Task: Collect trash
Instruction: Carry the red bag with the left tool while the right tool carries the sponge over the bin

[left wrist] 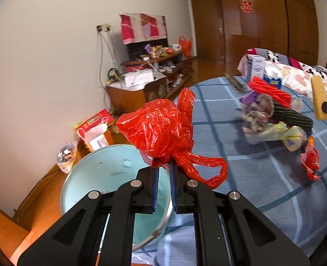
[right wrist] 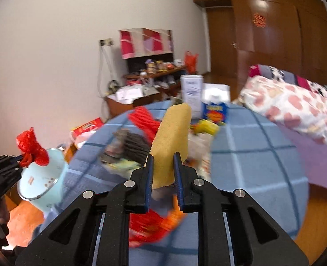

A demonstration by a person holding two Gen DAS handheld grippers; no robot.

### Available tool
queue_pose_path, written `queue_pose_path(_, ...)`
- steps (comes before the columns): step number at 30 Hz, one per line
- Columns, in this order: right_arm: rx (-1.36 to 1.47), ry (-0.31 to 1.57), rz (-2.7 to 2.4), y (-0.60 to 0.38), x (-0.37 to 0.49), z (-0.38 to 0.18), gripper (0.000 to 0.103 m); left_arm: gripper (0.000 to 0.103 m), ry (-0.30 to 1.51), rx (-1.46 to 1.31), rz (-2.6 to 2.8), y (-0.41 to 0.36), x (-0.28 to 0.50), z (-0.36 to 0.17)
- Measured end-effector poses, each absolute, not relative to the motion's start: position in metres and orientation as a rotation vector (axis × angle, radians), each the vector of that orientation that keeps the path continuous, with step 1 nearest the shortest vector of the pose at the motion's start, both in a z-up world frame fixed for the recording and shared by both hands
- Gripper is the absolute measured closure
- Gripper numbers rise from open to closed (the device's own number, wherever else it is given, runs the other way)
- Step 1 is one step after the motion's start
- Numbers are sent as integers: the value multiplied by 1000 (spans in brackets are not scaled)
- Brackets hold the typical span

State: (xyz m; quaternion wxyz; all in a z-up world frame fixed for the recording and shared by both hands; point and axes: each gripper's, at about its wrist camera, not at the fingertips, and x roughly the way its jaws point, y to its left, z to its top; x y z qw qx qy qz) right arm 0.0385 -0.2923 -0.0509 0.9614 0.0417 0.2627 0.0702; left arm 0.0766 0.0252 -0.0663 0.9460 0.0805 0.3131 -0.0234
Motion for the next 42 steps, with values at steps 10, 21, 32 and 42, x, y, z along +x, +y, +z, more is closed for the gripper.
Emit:
queue_pose_path(10, -5, 520, 292, -213, 73, -46, 84, 94, 629, 146, 60, 66, 76, -63)
queue_pose_path(21, -87, 547, 412, -147, 95, -57, 84, 94, 647, 145, 156, 100, 76, -66)
queue_pose_path(32, -137, 575, 494, -98, 110, -70, 84, 94, 690, 131, 229, 135, 74, -74)
queue_pose_path(42, -193, 594, 548, -59, 118, -78, 84, 94, 712, 117, 281, 155, 72, -80)
